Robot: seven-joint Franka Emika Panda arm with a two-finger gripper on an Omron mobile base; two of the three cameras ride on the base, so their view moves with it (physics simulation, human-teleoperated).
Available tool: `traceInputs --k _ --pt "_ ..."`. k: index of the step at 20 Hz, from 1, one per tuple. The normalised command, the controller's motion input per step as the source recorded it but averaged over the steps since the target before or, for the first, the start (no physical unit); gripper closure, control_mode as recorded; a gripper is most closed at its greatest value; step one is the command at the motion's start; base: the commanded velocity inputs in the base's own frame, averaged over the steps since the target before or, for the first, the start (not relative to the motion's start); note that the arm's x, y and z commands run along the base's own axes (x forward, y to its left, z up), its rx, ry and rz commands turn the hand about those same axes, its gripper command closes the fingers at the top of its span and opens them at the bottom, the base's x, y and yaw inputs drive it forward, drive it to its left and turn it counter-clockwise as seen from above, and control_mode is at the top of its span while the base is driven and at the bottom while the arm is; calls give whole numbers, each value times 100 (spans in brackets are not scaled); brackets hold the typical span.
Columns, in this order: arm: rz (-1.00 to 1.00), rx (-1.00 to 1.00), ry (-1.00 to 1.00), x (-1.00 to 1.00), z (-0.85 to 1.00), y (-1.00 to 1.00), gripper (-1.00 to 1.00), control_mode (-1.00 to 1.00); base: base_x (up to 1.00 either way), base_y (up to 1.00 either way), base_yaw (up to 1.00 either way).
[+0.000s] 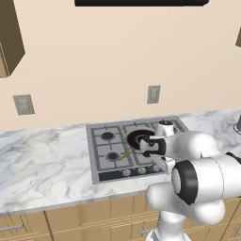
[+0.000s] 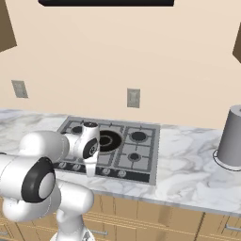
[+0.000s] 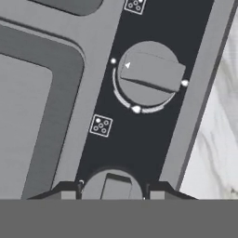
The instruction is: Turn off the center burner of the stove.
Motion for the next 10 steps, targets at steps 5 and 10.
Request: traceInputs --k 5,10 --pt "-41 0 0 -23 -9 7 100 -100 0 0 0" --pt "-49 0 0 -4 -10 12 100 -100 0 0 0"
